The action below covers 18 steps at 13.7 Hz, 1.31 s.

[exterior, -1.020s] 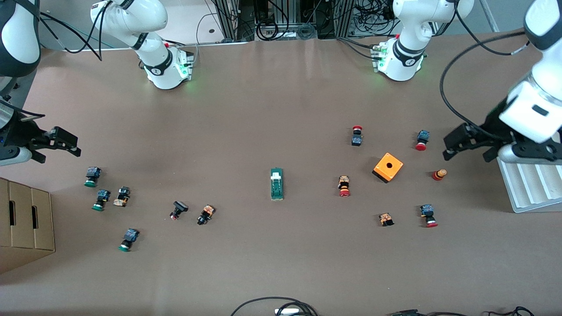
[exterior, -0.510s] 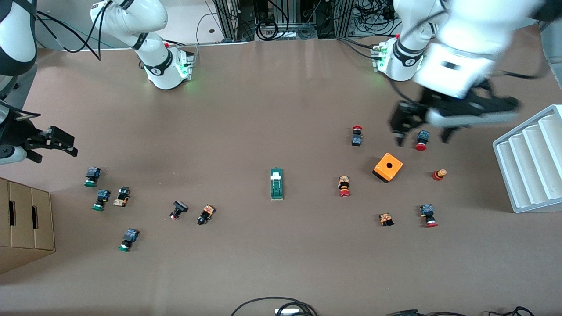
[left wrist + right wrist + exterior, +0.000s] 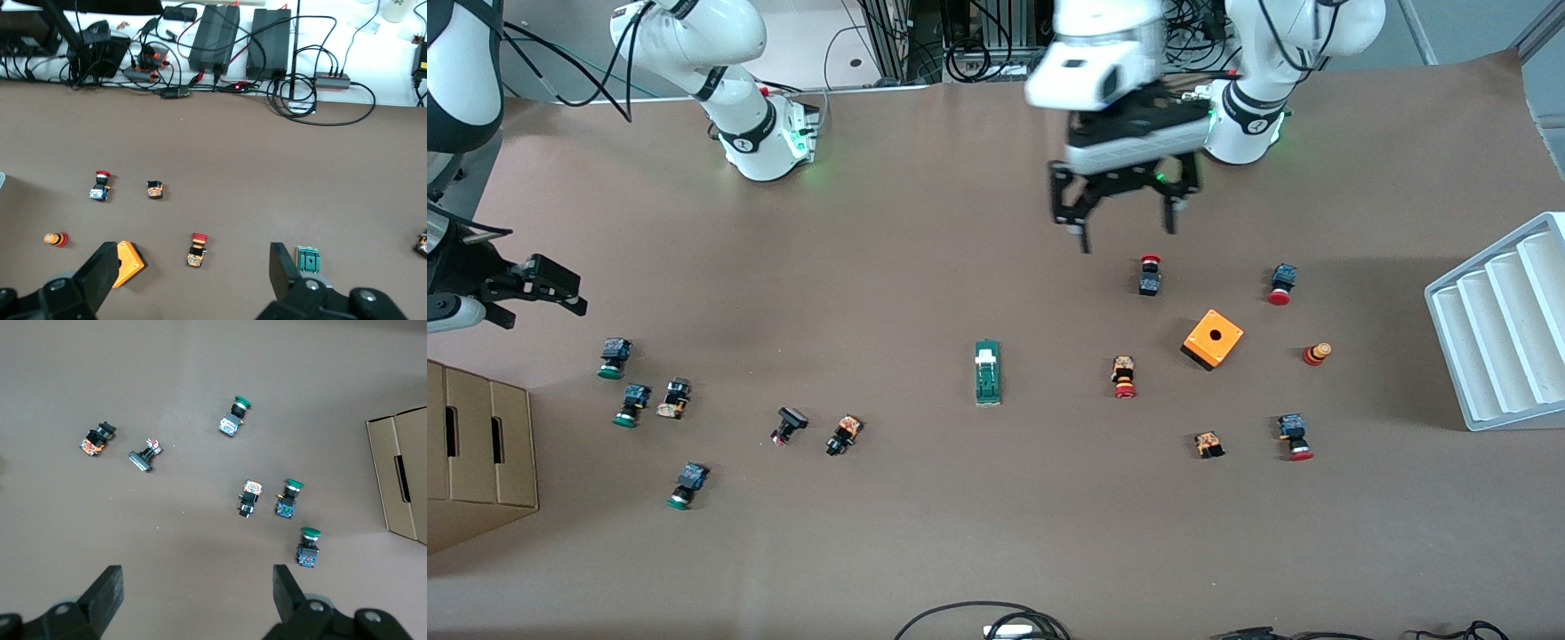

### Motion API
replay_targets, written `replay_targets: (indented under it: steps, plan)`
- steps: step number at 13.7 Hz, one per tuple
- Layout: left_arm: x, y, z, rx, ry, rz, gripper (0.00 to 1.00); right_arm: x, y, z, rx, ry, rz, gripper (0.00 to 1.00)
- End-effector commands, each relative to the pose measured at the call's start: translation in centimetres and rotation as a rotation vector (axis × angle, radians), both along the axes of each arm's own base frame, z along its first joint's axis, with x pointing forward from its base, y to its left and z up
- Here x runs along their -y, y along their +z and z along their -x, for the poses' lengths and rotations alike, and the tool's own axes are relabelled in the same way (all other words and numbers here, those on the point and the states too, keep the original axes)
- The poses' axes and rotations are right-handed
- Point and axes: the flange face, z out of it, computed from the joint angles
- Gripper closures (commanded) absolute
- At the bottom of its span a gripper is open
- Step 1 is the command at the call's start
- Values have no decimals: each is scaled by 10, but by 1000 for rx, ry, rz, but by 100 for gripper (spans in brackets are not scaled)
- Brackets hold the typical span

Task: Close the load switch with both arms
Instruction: 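Move the left gripper over the green load switch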

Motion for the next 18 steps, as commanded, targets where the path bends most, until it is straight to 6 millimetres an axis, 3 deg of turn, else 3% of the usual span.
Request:
replay_targets:
  steps: [1,7,12,15,18]
  plan:
    - [34,-23,25,83,-21,8,1,2,3,-3,-10,7,4,0]
    - [114,-98,87,225,99,126,0,6,-2,-3,-21,3,4,0]
    - [174,-192,129,371,175,227,0,9,-10,-6,-33,-3,4,0]
    - [186,-237,146,431,165,239,0,9,-14,-8,-43,0,13,0]
    - [184,-282,146,516,108,218,0,9,-16,-9,-51,17,68,0]
